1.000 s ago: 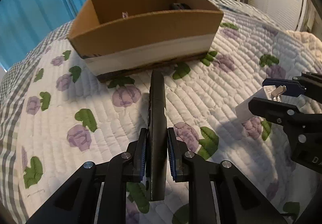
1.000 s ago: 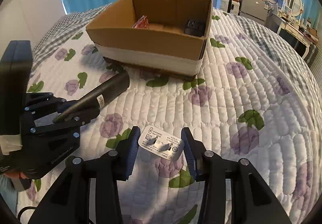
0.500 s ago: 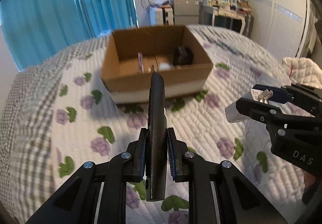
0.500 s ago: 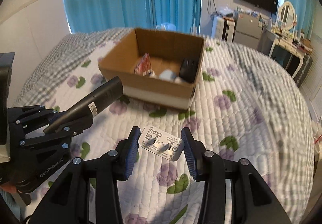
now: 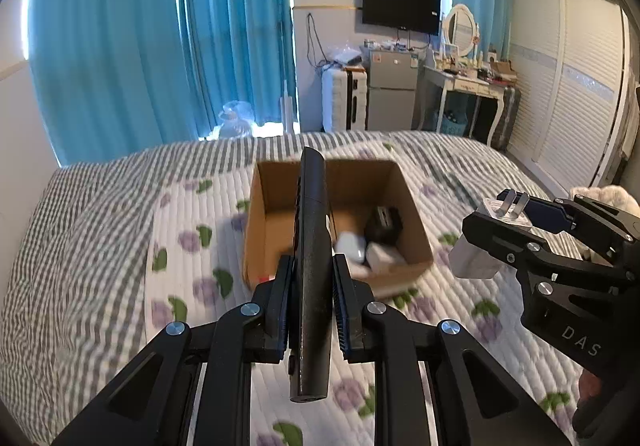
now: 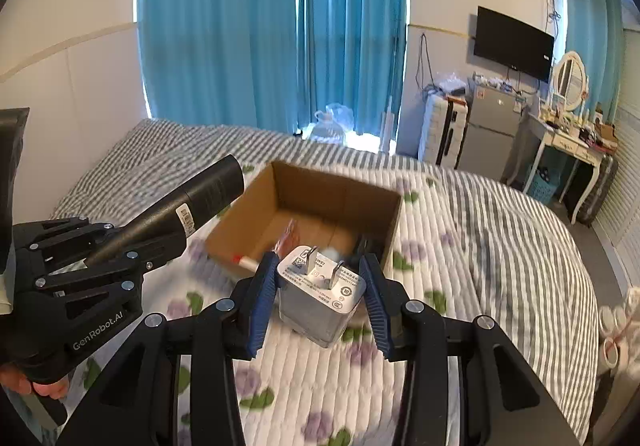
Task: Organize rigid objects
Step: 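Carry the charger and remote into the box and open both tools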
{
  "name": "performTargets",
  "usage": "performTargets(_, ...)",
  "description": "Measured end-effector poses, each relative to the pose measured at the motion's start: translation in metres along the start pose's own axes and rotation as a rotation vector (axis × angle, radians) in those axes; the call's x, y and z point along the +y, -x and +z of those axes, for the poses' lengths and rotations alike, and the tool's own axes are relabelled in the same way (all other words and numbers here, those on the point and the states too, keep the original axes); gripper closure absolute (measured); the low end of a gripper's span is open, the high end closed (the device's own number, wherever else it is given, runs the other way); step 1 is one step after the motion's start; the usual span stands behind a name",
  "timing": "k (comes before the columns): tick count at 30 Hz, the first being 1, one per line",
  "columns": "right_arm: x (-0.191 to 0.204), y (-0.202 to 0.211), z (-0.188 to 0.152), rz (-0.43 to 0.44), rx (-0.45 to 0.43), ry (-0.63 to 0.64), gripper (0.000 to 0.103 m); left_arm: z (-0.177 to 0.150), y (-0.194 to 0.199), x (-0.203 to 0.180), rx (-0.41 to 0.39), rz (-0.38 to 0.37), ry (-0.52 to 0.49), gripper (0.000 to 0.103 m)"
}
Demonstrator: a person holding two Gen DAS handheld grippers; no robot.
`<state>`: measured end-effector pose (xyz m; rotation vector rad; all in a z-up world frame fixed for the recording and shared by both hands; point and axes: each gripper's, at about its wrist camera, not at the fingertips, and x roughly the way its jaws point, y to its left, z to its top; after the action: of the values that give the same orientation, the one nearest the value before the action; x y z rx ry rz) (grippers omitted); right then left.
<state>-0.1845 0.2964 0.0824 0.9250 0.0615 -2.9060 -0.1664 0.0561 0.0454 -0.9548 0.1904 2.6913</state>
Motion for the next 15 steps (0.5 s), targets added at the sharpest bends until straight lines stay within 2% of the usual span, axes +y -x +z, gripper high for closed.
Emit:
performTargets(5, -0.014, -0.031, 0.03, -0.017, -0.018, 0.007, 0.062, 0.027, -0.037, 0.005, 0.015, -0.007, -0.006, 0.084)
performTargets(10, -0.034, -0.081, 0.044, -0.014, 0.013, -0.009, 0.062, 0.032, -0.089, 0.01, 0.069, -0.006, 0.024, 0.084)
performTargets(15, -0.047, -0.13, 0.04, -0.009, 0.052, 0.008, 0.062, 0.024, -0.142, 0.018, 0.12, 0.053, 0.023, 0.084)
